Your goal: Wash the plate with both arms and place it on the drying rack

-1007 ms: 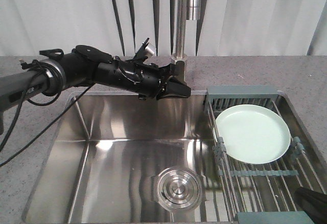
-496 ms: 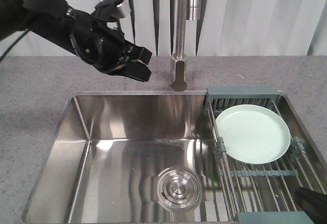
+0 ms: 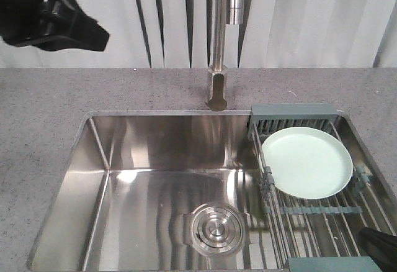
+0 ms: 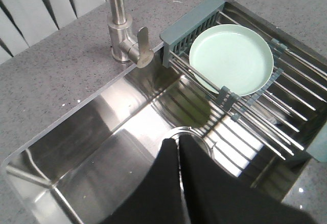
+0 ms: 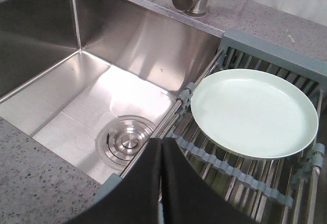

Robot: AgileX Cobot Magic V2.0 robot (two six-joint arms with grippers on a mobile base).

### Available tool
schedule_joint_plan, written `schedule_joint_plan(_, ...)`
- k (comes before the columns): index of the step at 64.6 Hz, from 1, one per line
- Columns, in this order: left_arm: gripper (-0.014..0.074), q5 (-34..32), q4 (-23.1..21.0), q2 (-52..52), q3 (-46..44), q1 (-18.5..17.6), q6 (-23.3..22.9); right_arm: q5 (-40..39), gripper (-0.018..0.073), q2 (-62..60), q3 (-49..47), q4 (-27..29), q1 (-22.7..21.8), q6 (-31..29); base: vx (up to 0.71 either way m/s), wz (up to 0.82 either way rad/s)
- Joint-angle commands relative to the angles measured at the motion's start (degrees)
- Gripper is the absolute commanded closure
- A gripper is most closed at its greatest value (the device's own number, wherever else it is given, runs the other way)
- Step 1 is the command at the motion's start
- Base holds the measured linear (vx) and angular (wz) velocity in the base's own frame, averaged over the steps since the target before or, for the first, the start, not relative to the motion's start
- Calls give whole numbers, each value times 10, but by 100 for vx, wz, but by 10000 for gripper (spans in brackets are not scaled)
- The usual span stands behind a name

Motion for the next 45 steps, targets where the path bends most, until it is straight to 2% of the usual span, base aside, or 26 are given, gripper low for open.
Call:
schedule_joint_plan(1, 603, -46, 2, -65, 48, 0, -7, -36, 564, 4, -16, 4, -2, -5, 0, 0)
schedule_joint_plan(19, 603, -183, 2, -261, 346, 0, -7, -33, 564, 4, -16, 2, -2, -5, 0, 0)
schedule_joint_plan(27, 603, -233, 2, -334, 449, 0, -7, -31, 564, 4, -16, 3, -2, -5, 0, 0)
schedule_joint_plan(35, 603, -260, 2, -387, 511, 0, -7, -31, 564, 4, -16, 3, -2, -5, 0, 0)
schedule_joint_plan(45, 603, -258, 1, -420, 544, 0, -7, -31, 564, 4, -16, 3, -2, -5, 0, 0)
